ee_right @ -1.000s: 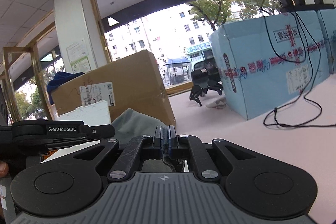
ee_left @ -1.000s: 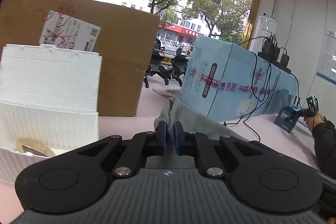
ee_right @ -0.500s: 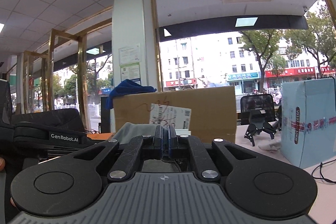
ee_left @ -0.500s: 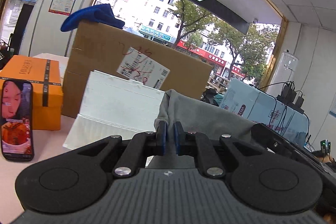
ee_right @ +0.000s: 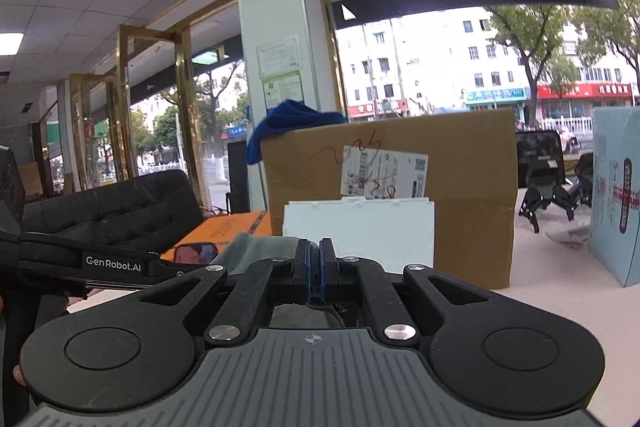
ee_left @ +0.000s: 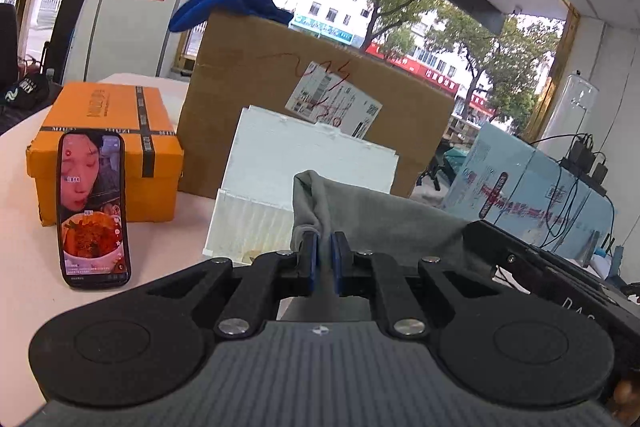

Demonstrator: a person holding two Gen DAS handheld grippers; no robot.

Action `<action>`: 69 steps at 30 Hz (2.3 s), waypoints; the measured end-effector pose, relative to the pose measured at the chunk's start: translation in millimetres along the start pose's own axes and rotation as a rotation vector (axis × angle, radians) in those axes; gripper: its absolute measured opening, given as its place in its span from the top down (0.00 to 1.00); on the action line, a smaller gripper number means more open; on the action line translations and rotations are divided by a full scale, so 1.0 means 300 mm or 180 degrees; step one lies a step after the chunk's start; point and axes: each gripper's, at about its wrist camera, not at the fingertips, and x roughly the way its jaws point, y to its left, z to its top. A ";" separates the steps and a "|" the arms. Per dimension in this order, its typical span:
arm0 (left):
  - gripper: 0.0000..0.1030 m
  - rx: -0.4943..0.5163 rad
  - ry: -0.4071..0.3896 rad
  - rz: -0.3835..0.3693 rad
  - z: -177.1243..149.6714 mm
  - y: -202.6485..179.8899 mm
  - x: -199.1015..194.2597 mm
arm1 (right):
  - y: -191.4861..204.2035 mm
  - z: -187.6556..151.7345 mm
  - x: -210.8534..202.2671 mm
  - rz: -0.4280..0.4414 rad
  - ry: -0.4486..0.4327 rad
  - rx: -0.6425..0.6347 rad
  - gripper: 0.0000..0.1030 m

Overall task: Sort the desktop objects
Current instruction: 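Lift and carry the grey cloth with both grippers toward the white box, then lower the grey cloth into the white box and open both grippers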

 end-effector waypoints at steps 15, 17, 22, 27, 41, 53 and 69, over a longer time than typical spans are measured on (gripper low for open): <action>0.93 -0.0264 0.0577 0.0274 0.047 0.072 0.406 | -0.138 -0.071 0.305 -0.0263 0.0590 0.0356 0.96; 0.93 -0.0325 0.0653 0.0244 0.042 0.091 0.438 | -0.147 -0.080 0.330 -0.0279 0.0640 0.0376 0.96; 0.93 -0.0412 0.0650 0.0217 0.040 0.130 0.478 | -0.150 -0.105 0.374 -0.0312 0.0720 0.0364 0.96; 0.93 -0.0372 0.0508 0.0222 0.044 0.139 0.483 | -0.129 -0.115 0.376 -0.0356 0.0684 0.0273 0.96; 0.92 -0.0175 0.0244 0.0296 0.082 0.131 0.453 | -0.117 -0.142 0.446 -0.0518 0.0679 0.0081 0.96; 0.55 -0.0007 -0.0011 0.0340 0.102 0.113 0.393 | -0.120 -0.168 0.480 -0.0605 0.0809 -0.0010 0.96; 0.53 -0.0096 -0.0054 0.0180 0.122 0.134 0.364 | -0.131 -0.115 0.473 -0.0266 0.0988 0.0024 0.61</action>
